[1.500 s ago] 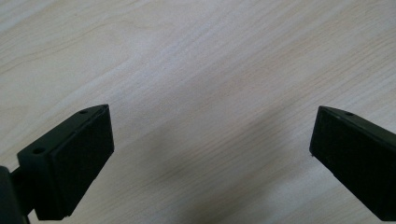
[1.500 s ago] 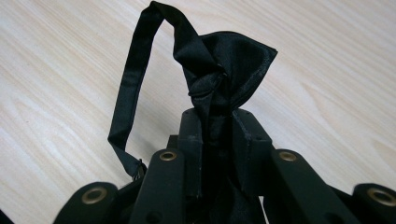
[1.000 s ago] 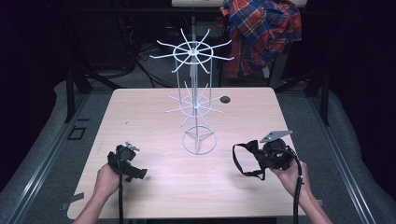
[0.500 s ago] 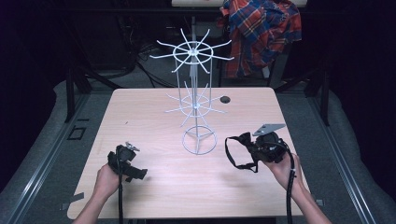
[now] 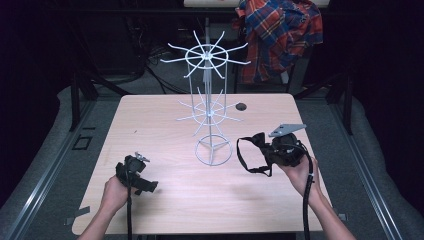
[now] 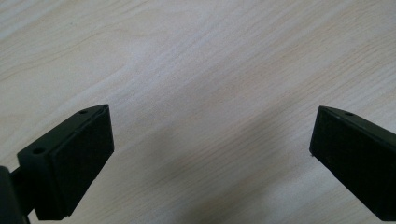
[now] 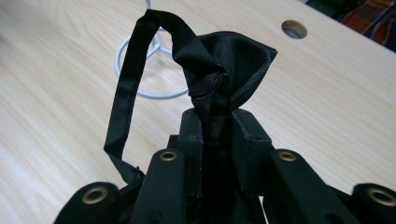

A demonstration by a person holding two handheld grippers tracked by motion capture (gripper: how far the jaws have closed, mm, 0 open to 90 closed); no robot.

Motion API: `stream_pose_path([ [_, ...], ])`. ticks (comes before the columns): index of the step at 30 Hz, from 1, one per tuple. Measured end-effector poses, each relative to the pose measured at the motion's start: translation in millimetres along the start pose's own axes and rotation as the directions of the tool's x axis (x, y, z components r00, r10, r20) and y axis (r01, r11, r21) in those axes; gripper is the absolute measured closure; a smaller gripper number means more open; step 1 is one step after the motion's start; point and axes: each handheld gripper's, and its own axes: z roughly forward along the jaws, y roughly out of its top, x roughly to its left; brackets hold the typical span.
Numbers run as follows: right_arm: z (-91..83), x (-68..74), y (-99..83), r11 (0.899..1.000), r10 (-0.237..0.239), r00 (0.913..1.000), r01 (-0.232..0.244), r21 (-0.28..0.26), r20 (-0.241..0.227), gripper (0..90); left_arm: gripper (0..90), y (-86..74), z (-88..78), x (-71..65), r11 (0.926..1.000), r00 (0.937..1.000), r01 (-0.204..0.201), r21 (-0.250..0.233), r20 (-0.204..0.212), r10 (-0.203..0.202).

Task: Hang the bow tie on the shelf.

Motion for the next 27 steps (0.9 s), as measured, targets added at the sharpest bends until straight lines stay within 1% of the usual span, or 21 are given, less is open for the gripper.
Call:
stream_pose_path([
  [2, -0.2, -1.9, 3.5, 1.000, 0.010, 1.0000, -0.010, -0.018, -0.003, 75.1, 0.0, -0.3, -0.5, 0.1, 1.0000, 1.0000, 0.000, -0.001, 0.001, 0.000],
  [6, -1.0, -2.4, 7.4, 0.999, 0.016, 0.9999, -0.016, -0.037, -0.006, 75.1, 0.0, -0.3, -0.2, 0.2, 1.0000, 1.0000, 0.000, -0.002, -0.001, 0.000],
  [10, -2.4, -1.8, 11.8, 0.999, 0.009, 0.9999, -0.009, -0.036, -0.010, 75.2, 0.0, -0.4, 0.3, 0.4, 1.0000, 1.0000, 0.000, 0.000, 0.005, 0.000],
  [13, -5.6, -2.3, 15.5, 0.998, 0.010, 0.9999, -0.011, -0.062, -0.010, 75.1, 0.0, -0.9, 0.7, 1.2, 1.0000, 1.0000, 0.002, 0.002, 0.005, -0.002],
  [16, -7.2, -2.6, 18.2, 0.998, 0.013, 0.9999, -0.014, -0.066, -0.009, 75.1, 0.0, -0.9, 0.6, 1.2, 1.0000, 1.0000, 0.002, 0.003, 0.008, -0.002],
  [18, -9.2, -3.9, 21.1, 0.998, 0.006, 1.0000, -0.006, -0.067, -0.008, 75.2, 0.0, -0.8, 0.6, 1.0, 1.0000, 1.0000, 0.001, 0.003, 0.009, -0.001],
  [27, -17.0, -8.2, 35.3, 0.993, 0.020, 0.9998, -0.021, -0.118, -0.010, 75.2, 0.0, -0.3, 1.1, 0.0, 1.0000, 0.9999, -0.007, 0.005, 0.009, 0.007],
])
